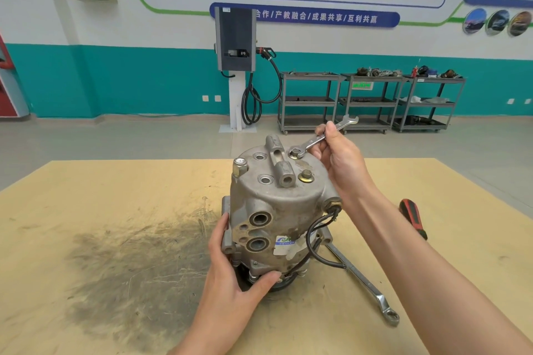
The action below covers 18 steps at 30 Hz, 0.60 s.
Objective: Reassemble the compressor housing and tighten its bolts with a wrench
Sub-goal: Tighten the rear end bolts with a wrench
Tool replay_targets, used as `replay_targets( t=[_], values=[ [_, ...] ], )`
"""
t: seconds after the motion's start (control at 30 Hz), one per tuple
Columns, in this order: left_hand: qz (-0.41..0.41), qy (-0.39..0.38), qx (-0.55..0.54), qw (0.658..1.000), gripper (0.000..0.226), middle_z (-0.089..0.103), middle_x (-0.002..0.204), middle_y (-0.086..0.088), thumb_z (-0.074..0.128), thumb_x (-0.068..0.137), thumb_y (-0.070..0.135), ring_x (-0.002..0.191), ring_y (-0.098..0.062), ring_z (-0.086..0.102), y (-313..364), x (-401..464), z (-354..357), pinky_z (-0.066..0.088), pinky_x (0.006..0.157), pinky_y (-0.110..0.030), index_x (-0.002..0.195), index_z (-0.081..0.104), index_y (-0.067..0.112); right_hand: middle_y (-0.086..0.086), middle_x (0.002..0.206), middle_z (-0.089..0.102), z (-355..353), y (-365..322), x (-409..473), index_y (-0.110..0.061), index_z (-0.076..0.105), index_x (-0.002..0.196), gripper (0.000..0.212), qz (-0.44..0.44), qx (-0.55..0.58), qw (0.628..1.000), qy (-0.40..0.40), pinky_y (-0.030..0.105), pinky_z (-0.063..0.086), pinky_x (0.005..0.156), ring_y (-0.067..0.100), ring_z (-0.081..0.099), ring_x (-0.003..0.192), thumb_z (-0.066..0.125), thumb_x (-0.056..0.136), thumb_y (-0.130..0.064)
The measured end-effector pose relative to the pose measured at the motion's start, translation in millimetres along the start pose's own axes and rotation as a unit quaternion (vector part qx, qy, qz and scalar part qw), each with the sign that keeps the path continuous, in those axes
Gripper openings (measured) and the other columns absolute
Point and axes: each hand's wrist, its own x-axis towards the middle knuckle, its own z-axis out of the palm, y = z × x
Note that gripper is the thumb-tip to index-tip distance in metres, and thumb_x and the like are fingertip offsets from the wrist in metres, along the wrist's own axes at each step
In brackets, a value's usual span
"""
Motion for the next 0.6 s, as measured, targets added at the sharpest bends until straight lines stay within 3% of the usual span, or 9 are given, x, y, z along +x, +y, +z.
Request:
replay_targets(
  t=[0.17,0.27,0.4,0.53,0.6],
  values=[
    [0.000,0.001,0.004,1.000,0.103,0.051,0.130,0.038,0.078,0.055,0.059,0.119,0.009,0.054,1,1,0,0.042,0.093,-0.013,0.127,0.006,0.077,-0.002,0.049,0.045,7,-14,2,-0.013,0.050,0.087,0.029,0.011,-0.045,0.999,0.025,0.020,0.037,0.049,0.010,0.042,0.045,0.033,0.106,-0.027],
    [-0.008,0.003,0.004,1.000,0.104,0.050,0.130,0.039,0.077,0.055,0.059,0.118,0.013,0.052,2,1,0,0.039,0.089,0.000,0.127,0.005,0.078,0.001,0.053,0.043,9,-34,5,-0.013,0.049,0.086,0.029,0.003,-0.040,0.998,0.044,0.027,0.034,0.054,0.014,0.037,0.048,0.032,0.106,-0.026],
    [-0.016,0.012,0.003,1.000,0.106,0.049,0.134,0.033,0.080,0.052,0.064,0.116,0.016,0.052,3,2,-1,0.036,0.084,0.005,0.123,0.004,0.082,0.002,0.050,0.040,4,-40,-11,-0.013,0.049,0.082,0.033,0.027,-0.045,0.999,-0.011,0.022,0.032,0.046,0.013,0.034,0.045,0.031,0.106,-0.026],
    [-0.006,0.011,0.009,1.000,0.107,0.048,0.124,0.048,0.084,0.059,0.050,0.115,0.021,0.049,2,2,-1,0.034,0.083,0.007,0.121,0.002,0.084,0.000,0.047,0.040,-3,-31,-28,-0.012,0.048,0.084,0.032,0.049,-0.063,0.996,-0.042,0.019,0.031,0.039,0.011,0.031,0.040,0.030,0.105,-0.027],
    [-0.012,0.010,0.010,1.000,0.106,0.049,0.125,0.046,0.082,0.057,0.055,0.114,0.022,0.049,4,1,-1,0.034,0.082,0.007,0.119,0.001,0.085,0.000,0.047,0.039,-5,-30,-29,-0.012,0.048,0.084,0.031,0.052,-0.054,0.996,-0.044,0.018,0.030,0.039,0.010,0.030,0.040,0.030,0.105,-0.027]
  ],
)
